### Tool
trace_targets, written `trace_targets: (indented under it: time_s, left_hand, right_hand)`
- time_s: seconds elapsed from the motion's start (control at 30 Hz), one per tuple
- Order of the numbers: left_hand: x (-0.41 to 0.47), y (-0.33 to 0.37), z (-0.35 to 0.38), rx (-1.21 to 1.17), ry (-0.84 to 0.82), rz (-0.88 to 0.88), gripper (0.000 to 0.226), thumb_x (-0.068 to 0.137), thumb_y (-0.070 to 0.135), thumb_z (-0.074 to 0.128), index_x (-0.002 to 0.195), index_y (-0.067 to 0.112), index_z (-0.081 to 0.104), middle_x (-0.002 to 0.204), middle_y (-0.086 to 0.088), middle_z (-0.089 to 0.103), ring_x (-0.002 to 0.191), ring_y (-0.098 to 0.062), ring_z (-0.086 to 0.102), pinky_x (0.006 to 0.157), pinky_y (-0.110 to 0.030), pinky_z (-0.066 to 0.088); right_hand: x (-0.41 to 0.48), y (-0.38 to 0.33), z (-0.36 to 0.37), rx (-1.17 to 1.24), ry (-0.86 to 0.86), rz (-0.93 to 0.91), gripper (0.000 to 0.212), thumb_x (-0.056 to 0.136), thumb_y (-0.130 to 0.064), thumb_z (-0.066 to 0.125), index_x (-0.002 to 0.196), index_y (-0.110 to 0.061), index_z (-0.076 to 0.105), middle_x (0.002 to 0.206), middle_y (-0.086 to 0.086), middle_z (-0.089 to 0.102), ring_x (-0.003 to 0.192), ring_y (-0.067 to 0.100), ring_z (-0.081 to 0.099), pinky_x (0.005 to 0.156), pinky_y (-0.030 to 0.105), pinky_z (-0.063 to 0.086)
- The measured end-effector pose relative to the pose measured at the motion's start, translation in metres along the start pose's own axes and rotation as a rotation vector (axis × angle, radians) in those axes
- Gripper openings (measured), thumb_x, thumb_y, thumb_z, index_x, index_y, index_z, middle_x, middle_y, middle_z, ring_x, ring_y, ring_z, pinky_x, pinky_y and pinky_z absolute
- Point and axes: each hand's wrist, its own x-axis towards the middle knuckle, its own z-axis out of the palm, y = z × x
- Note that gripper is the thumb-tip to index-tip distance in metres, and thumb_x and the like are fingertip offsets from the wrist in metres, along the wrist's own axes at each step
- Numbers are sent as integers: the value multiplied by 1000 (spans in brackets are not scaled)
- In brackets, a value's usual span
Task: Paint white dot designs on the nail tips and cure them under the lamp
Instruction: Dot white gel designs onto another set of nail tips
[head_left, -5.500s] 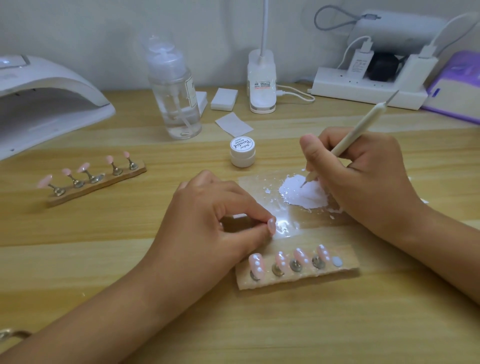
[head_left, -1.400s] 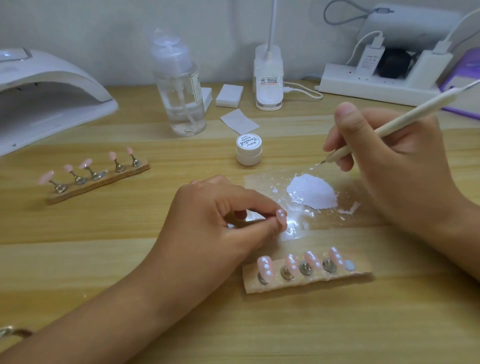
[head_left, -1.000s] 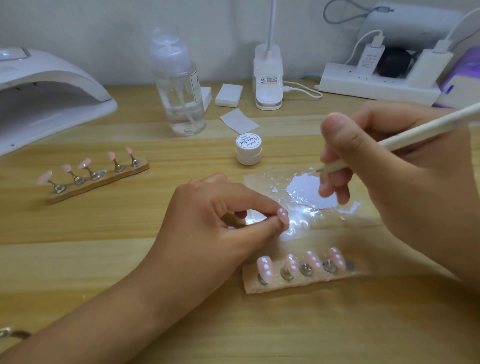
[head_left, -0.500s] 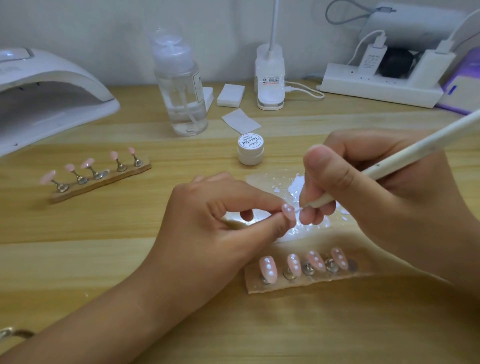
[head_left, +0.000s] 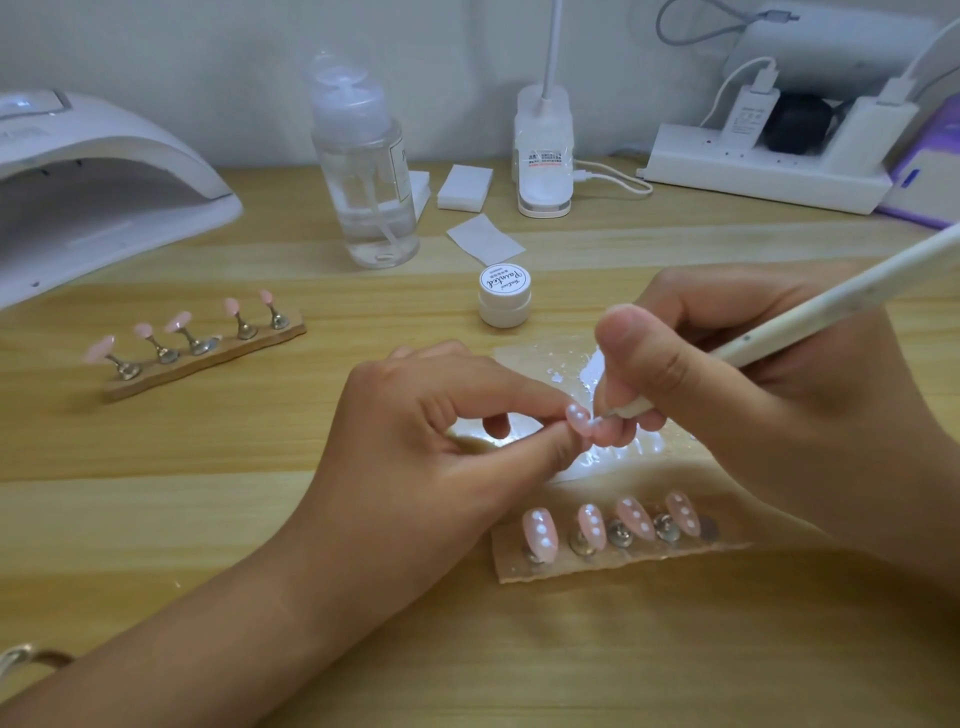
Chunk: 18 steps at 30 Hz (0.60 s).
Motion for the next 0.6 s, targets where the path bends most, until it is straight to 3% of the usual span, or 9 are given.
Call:
trace_targets:
  time_s: [0.6]
  left_hand:
    - [-1, -2, 0, 11, 0, 2, 6, 75, 33, 79, 81, 31, 80, 72, 26, 70, 70, -12, 60, 75, -34, 45]
  right_hand:
    - [0, -1, 1, -54, 1, -3, 30, 93, -25, 59, 68, -12, 67, 62, -5, 68, 55, 8, 65, 52, 14, 48]
